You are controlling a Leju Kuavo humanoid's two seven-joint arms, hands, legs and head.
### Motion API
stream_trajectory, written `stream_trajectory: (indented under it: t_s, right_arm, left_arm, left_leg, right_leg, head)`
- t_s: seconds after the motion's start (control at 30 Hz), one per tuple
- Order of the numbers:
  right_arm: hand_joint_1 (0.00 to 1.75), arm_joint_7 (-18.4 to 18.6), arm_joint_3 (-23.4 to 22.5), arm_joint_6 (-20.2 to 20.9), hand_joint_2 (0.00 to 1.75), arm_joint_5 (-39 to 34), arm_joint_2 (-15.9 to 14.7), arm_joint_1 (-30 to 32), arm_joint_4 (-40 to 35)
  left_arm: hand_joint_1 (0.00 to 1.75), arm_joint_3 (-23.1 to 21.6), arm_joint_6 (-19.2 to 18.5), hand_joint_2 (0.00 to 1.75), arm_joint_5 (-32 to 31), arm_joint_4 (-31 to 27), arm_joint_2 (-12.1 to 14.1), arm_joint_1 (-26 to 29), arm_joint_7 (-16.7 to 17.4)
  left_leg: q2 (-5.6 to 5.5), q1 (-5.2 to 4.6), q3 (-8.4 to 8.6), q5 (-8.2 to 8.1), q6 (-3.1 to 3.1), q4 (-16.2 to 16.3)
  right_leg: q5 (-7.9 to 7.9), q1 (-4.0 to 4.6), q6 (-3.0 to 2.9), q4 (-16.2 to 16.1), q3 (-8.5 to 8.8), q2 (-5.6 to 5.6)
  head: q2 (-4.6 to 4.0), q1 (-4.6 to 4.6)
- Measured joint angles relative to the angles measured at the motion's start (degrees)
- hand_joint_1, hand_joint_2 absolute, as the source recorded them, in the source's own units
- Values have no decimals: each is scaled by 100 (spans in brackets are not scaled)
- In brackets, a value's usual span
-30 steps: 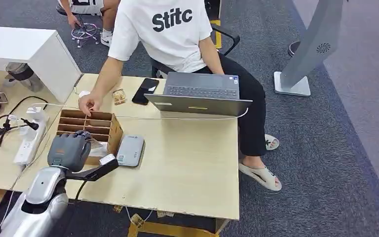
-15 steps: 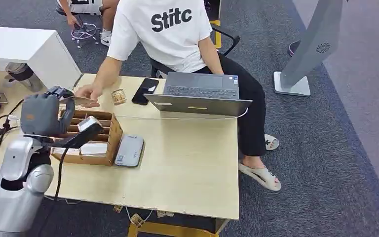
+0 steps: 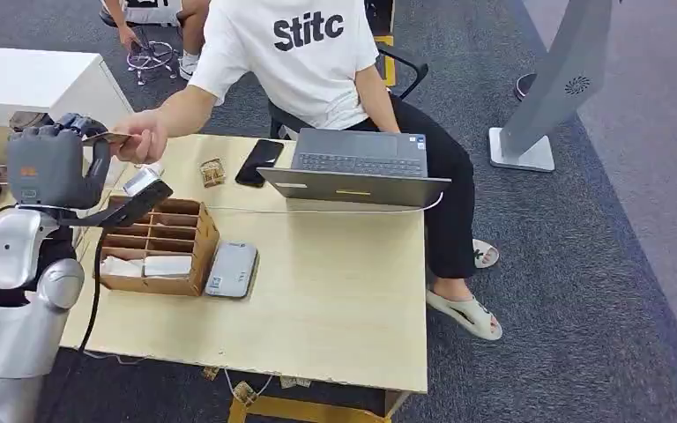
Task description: Pass the card to the sensor for recognition and then transmit it.
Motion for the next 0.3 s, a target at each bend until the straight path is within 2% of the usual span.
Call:
stream_trajectory:
  t_s: [0.03, 0.07, 0.13, 0.3]
  right_arm:
    - [0, 0, 9, 0, 175, 0, 0, -1, 0]
    - [0, 0, 18, -2, 175, 0, 0, -1, 0]
    - [0, 0, 22, -7, 175, -2, 0, -1, 0]
    - [0, 0, 24, -17, 175, -4, 0, -5, 0]
  left_arm:
    - [5, -7, 57, 175, -28, 20, -18, 0, -4]
    - [0, -11, 138, 175, -66, 35, -33, 5, -6]
    - [0, -20, 456, 175, -153, 46, -109, 31, -11]
    - [0, -70, 710, 175, -236, 44, -245, 161, -54]
  left_leg:
    - [0, 0, 0, 0, 0, 0]
    - [0, 0, 0, 0, 0, 0]
    - [0, 0, 0, 0, 0, 0]
    - [0, 0, -1, -1, 0, 0]
  right_leg:
    - [0, 0, 0, 0, 0, 0]
    - [0, 0, 0, 0, 0, 0]
    - [0, 0, 0, 0, 0, 0]
    - [0, 0, 0, 0, 1, 0]
  head:
    - [0, 0]
    - [0, 0]
    - [0, 0]
    - [0, 0]
